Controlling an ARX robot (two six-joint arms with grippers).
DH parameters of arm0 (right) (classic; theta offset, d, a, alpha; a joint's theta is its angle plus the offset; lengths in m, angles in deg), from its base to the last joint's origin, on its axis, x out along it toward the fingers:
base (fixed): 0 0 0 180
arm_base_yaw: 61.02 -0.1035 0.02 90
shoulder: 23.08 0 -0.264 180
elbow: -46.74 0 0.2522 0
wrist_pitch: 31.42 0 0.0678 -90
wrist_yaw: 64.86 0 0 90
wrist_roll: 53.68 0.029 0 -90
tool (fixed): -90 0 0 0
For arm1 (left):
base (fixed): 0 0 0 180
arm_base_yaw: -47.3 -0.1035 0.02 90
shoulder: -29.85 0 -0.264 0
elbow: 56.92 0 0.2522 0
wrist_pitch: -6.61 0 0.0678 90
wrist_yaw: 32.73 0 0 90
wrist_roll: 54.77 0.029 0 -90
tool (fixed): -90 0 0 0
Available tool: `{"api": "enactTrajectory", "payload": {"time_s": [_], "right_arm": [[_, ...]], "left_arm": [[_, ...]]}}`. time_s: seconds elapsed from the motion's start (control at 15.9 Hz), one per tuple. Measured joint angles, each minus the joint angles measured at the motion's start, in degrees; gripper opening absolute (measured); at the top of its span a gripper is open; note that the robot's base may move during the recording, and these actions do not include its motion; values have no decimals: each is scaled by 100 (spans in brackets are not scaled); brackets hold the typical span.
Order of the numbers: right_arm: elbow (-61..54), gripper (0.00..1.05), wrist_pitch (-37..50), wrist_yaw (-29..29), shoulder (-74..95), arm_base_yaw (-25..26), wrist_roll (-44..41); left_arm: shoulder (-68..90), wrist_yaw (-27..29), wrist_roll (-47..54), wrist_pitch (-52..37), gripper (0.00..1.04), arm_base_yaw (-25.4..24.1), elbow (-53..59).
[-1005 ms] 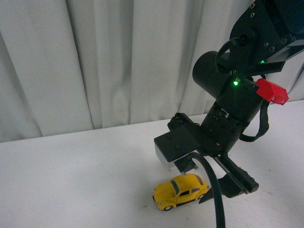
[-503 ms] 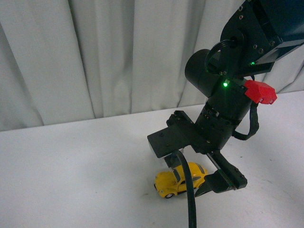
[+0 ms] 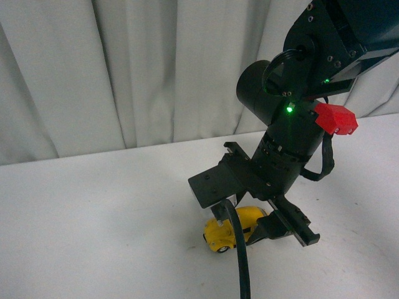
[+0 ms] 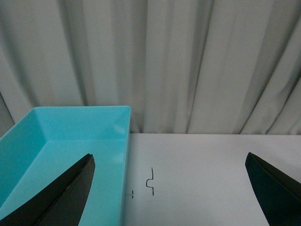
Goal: Wind up and store yellow beetle toy
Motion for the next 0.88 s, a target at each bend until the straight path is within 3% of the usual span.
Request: {"api": "enactTrajectory", "payload": {"time_s": [0.13, 0.19, 0.44, 0.88], "right_arm": [[-31, 45, 7, -9, 0, 0, 57], [-31, 42, 9, -4, -2, 2, 138], [-33, 41, 55, 98, -2, 2, 649], [-164, 41, 278, 173, -9, 42, 601]], "left_arm": [[0, 2, 0, 0, 98, 0, 0], [0, 2, 0, 0, 98, 0, 0], [0, 2, 0, 0, 98, 0, 0], [0, 0, 0, 0, 98, 0, 0]]}}
